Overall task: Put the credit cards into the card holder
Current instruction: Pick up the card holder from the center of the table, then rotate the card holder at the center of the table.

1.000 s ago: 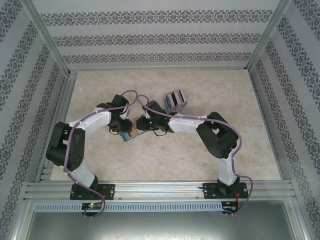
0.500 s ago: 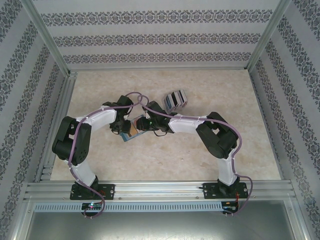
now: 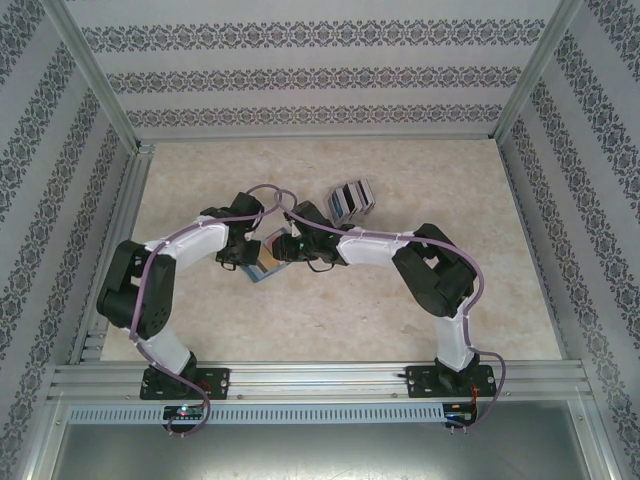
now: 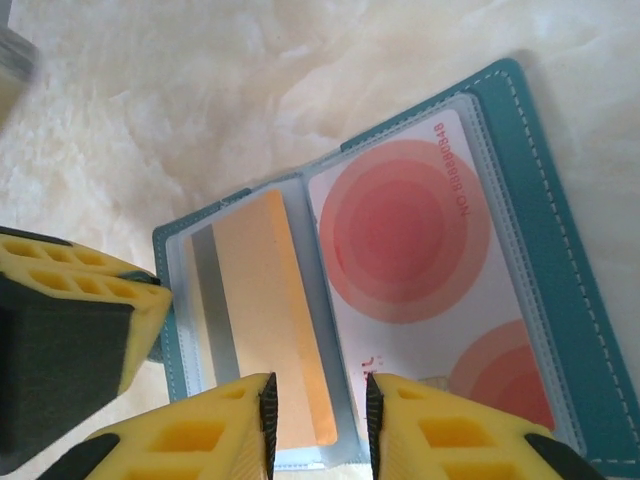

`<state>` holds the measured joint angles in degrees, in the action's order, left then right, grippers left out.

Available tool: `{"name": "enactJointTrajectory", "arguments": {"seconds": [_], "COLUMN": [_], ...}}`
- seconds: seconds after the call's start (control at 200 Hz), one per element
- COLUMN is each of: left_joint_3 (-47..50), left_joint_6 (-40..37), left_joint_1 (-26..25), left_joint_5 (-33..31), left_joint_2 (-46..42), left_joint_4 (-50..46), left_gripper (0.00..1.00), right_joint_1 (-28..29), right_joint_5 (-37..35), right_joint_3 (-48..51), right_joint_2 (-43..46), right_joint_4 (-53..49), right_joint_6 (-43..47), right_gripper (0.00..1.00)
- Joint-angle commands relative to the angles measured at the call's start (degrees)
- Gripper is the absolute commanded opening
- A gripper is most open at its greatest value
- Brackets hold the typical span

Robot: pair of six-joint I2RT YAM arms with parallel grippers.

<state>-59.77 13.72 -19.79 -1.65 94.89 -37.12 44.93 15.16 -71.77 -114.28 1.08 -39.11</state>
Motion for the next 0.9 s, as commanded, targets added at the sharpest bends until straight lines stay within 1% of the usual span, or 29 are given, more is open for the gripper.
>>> {"name": "enactJointTrajectory", "arguments": {"seconds": [0.0, 0.075, 0.155, 0.235, 0.325, 0.4, 0.615, 0.694, 0.749, 0.894], "left_joint_3": [1.14, 2.66, 3.59, 3.54, 2.82, 3.29, 4.93, 5.36, 5.89, 8.45], "left_joint_6": [-2.13, -3.22, -3.95, -3.96, -2.90, -1.53, 3.80, 5.76, 6.94, 10.40], "left_joint_1": [-0.50, -0.47, -0.46, -0.23, -0.08, 0.04, 2.27, 3.88, 3.99, 4.03], "left_joint_5": [1.60, 3.21, 4.10, 4.33, 3.67, 3.67, 4.42, 8.25, 10.45, 15.35], "left_joint_2": [-5.06, -7.40, -8.82, -8.16, -6.69, -6.38, -6.05, -5.85, -5.99, -7.56], "left_joint_4": [4.61, 7.50, 9.01, 8.99, 8.65, 10.48, 16.61, 18.80, 20.27, 22.38], "left_gripper": [0.00, 0.00, 0.00, 0.00, 0.00, 0.00, 0.00, 0.00, 0.00, 0.00], "right_joint_1": [-1.70, -3.28, -4.16, -4.97, -4.79, -4.12, -1.96, -1.60, -1.51, -1.68], "right_joint_5": [2.10, 3.11, 1.93, 4.23, 5.09, 4.53, -0.79, -2.26, -2.58, -3.53], "right_joint_3": [-3.60, -6.51, -8.17, -10.69, -9.49, -6.41, 3.43, 5.51, 6.51, 4.07], "right_joint_2": [-1.01, -3.34, -5.31, -8.35, -9.52, -8.47, -2.10, -0.37, 0.63, 2.99], "right_joint_4": [-1.70, -4.47, -5.71, -8.10, -7.45, -6.19, -6.29, -6.76, -6.21, -8.47], "right_joint_6": [3.19, 4.48, 5.68, 6.15, 5.26, 4.67, 4.42, 4.51, 4.14, 5.54], "right_gripper": [0.33, 0.34, 0.34, 0.34, 0.34, 0.34, 0.34, 0.34, 0.34, 0.34]}}
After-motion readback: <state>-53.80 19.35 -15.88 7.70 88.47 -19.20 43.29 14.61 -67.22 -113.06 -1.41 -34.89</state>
